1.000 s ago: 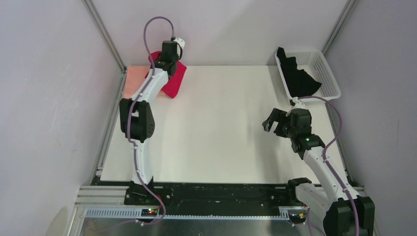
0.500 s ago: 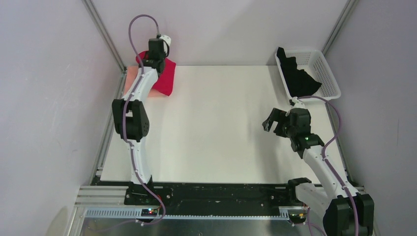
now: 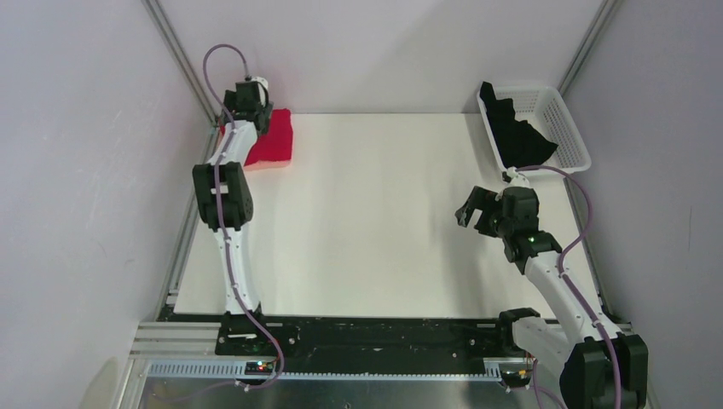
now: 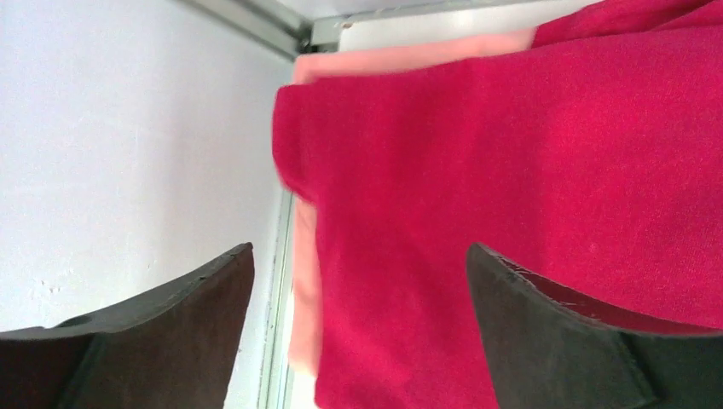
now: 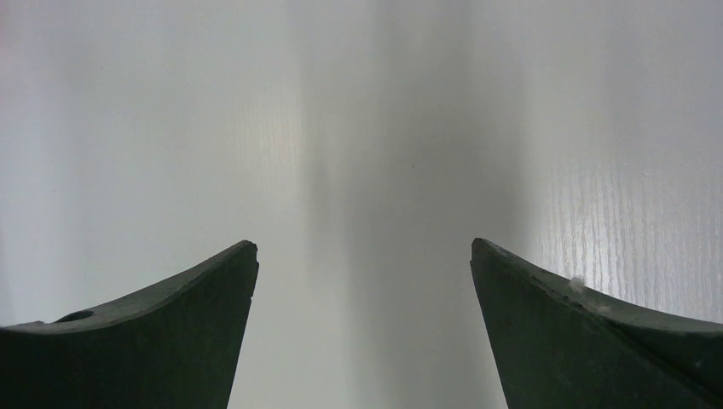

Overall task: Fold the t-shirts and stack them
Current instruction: Put the neatly folded tshirt into the corner of the board with the left arm, then reset both arms

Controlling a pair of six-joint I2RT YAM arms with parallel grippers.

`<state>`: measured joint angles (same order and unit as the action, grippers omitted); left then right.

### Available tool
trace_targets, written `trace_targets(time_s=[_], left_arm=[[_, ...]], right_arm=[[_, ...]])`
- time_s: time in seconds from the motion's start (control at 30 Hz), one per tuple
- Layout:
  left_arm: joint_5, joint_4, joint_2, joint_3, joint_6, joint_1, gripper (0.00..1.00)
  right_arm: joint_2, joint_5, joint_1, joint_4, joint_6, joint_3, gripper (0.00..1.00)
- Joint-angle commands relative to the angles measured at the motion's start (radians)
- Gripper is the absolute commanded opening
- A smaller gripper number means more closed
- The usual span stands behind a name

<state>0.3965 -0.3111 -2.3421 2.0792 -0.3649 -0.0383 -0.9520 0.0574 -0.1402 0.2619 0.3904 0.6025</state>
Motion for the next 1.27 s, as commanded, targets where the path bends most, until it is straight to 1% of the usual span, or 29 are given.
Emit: trace_targets(time_s=[0.0, 0.1, 0.17, 0.23, 0.27, 0.3, 0.33, 0.37, 0.4, 0.43, 0.47, 0.5, 0.53, 0.57, 0.6, 0.63, 0.67, 0.7, 0.73, 0.77, 0.8, 0.83, 0.87, 0.9, 0.93, 1.07, 1.13, 1.23], left_arm=[[0.074, 0.048, 0.013, 0.083, 0.04, -0.025, 0.99], [0.041, 0.049, 0.077, 0.042, 0.108, -0.025, 1.0], [-0.011, 0.05, 0.179, -0.014, 0.183, -0.024, 1.0], [-0.098, 0.051, 0.258, -0.081, 0.26, -0.023, 1.0], [-0.147, 0.058, 0.287, -0.104, 0.324, -0.022, 1.0], [-0.174, 0.063, 0.341, -0.16, 0.366, -0.02, 1.0], [-0.236, 0.084, 0.373, -0.191, 0.443, -0.019, 1.0], [-0.266, 0.103, 0.438, -0.277, 0.479, -0.016, 1.0], [-0.324, 0.174, 0.48, -0.336, 0.549, -0.01, 1.0], [-0.346, 0.224, 0.577, -0.475, 0.579, -0.004, 1.0], [-0.374, 0.351, 0.629, -0.561, 0.63, 0.014, 1.0], [-0.371, 0.405, 0.739, -0.731, 0.665, 0.046, 1.0], [-0.36, 0.49, 0.793, -0.809, 0.679, 0.069, 1.0], [-0.323, 0.515, 0.906, -0.954, 0.705, 0.112, 1.0], [-0.305, 0.547, 0.963, -1.092, 0.717, 0.137, 1.0], [-0.267, 0.563, 1.064, -1.156, 0.731, 0.188, 1.0], [-0.245, 0.589, 1.115, -1.281, 0.738, 0.215, 1.0], [-0.218, 0.597, 1.211, -1.338, 0.739, 0.276, 1.0], [-0.208, 0.603, 1.3, -1.448, 0.737, 0.305, 1.0], [-0.186, 0.604, 1.349, -1.498, 0.749, 0.361, 1.0], [-0.177, 0.604, 1.444, -1.601, 0.76, 0.388, 1.0], [-0.169, 0.603, 1.488, -1.651, 0.791, 0.422, 1.0], [-0.173, 0.601, 1.576, -1.733, 0.814, 0.433, 1.0], [-0.179, 0.591, 1.618, -1.772, 0.848, 0.445, 1.0], [-0.174, 0.582, 1.702, -1.831, 0.867, 0.45, 1.0], [-0.071, 0.469, 1.896, -1.897, 0.892, 0.451, 1.0], [-0.064, 0.455, 1.947, -1.906, 0.892, 0.452, 1.0], [-0.072, 0.434, 1.964, -1.896, 0.896, 0.452, 1.0]], right_arm=[[0.01, -0.003, 0.006, -0.042, -0.003, 0.002, 0.99], [0.025, 0.013, 0.005, -0.046, 0.008, 0.003, 0.99], [0.039, 0.024, 0.005, -0.045, 0.023, 0.003, 0.99], [0.054, 0.029, 0.004, -0.033, 0.034, 0.003, 0.99], [0.058, 0.029, 0.005, -0.023, 0.036, 0.003, 0.99], [0.068, 0.029, 0.005, -0.016, 0.046, 0.003, 0.99], [0.073, 0.03, 0.005, -0.001, 0.052, 0.003, 0.99], [0.084, 0.03, 0.005, 0.007, 0.063, 0.003, 0.99], [0.091, 0.027, 0.005, 0.023, 0.068, 0.003, 0.99], [0.105, 0.025, 0.005, 0.03, 0.077, 0.0, 0.99], [0.121, 0.022, 0.006, 0.045, 0.08, -0.007, 0.99], [0.13, 0.02, 0.006, 0.052, 0.083, -0.011, 0.99], [0.151, 0.016, 0.005, 0.068, 0.085, -0.022, 0.99], [0.163, 0.012, 0.005, 0.074, 0.089, -0.028, 0.99], [0.185, 0.009, 0.004, 0.086, 0.092, -0.043, 0.99], [0.197, 0.007, 0.004, 0.091, 0.102, -0.051, 0.99], [0.221, 0.009, 0.004, 0.091, 0.107, -0.071, 1.0], [0.234, 0.02, 0.003, 0.089, 0.111, -0.083, 0.99], [0.261, 0.025, 0.002, 0.084, 0.116, -0.105, 0.99], [0.275, 0.028, -0.001, 0.077, 0.121, -0.116, 0.99], [0.304, 0.023, -0.002, 0.074, 0.131, -0.137, 0.99], [0.319, 0.004, -0.004, 0.067, 0.137, -0.147, 0.99], [0.347, -0.007, -0.006, 0.064, 0.15, -0.17, 0.99], [0.374, -0.029, -0.007, 0.062, 0.156, -0.191, 0.99], [0.385, -0.042, -0.008, 0.064, 0.165, -0.199, 0.99], [0.422, -0.117, -0.008, 0.068, 0.176, -0.228, 0.99], [0.422, -0.115, -0.009, 0.055, 0.177, -0.231, 0.99], [0.425, -0.118, -0.01, 0.03, 0.179, -0.231, 0.99]])
